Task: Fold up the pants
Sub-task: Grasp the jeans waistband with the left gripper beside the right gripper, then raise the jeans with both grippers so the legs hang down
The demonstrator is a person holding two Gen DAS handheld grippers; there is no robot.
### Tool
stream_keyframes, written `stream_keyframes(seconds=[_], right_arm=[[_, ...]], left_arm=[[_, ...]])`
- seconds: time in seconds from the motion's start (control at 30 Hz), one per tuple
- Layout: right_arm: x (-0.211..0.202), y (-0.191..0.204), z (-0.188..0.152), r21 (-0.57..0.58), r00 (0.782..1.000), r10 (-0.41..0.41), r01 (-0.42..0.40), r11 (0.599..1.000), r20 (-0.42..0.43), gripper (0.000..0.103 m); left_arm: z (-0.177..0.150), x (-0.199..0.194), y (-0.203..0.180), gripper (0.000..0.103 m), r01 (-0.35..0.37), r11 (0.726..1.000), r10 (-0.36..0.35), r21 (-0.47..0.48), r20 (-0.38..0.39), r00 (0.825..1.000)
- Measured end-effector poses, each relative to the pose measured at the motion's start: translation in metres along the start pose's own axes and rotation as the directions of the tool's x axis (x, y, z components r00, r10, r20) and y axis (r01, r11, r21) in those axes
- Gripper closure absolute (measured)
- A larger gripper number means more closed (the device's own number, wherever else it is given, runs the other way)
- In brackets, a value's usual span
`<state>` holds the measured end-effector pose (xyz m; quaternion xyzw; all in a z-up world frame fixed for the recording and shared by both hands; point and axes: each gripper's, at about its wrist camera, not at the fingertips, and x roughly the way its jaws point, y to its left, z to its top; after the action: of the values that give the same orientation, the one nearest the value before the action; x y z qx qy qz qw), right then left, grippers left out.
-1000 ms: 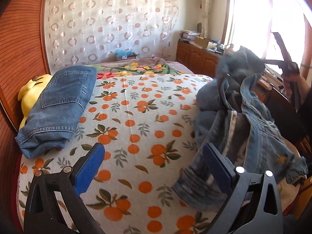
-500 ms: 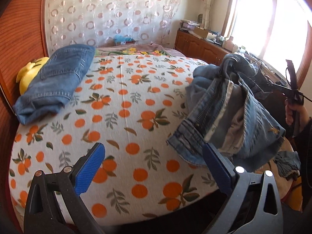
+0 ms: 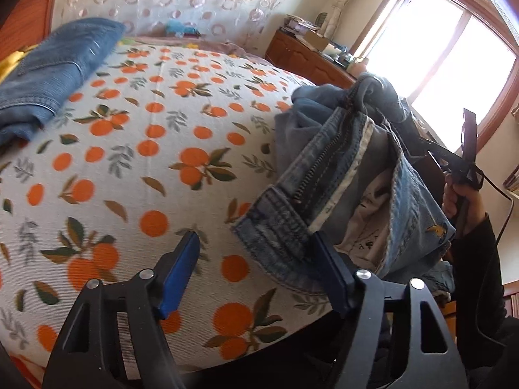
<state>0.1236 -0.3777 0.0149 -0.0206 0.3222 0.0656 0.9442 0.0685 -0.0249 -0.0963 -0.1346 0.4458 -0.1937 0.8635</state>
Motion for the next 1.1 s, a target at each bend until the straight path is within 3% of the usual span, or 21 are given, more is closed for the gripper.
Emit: stream_keyframes(seconds=[0.3,0.5,0.57,0.7,0.8,0.93,1.1], right_arm=[[0.005,0.001,0.002,-0.005,1.000,0.006,-0.006,1.000,-0.009,0.099],[0.004,0.000,0.003,-0.009,1.000,0.010,-0.010,1.000,-0.008,0.099],[0.003,0.000,0.004,-0.009,1.000,0.014,-0.014,1.000,-0.003,0.099],[-0.001,-0.001,0.013,-0.009,0.999,0.023,-0.022,1.000,0.025,0.099],[-0.005,0.000,0.030,-0.011,0.998,0.031,-0.030,0.999,0.061,0.099],[-0.013,0.001,0.067,-0.011,0.991,0.049,-0.048,0.999,0.124,0.099],[-0.018,0.007,0.111,-0.013,0.979,0.076,-0.075,0.997,0.188,0.099]], left_arm=[[0.000,0.011,0.003,0.056,0.098,0.994,-0.100,-0.058,-0.033,0.994],[0.001,0.009,-0.004,0.081,0.123,0.992,-0.124,-0.027,-0.006,0.992],[0.003,0.002,-0.011,0.089,0.099,0.995,-0.100,0.011,0.018,0.995],[0.021,-0.013,-0.019,0.093,0.028,0.997,-0.034,0.077,0.074,0.997],[0.053,-0.033,-0.019,0.094,-0.027,0.992,0.011,0.119,0.137,0.990],[0.116,-0.056,-0.026,0.094,-0.169,0.963,0.117,0.210,0.239,0.964],[0.188,-0.066,-0.022,0.095,-0.281,0.936,0.210,0.213,0.304,0.929]])
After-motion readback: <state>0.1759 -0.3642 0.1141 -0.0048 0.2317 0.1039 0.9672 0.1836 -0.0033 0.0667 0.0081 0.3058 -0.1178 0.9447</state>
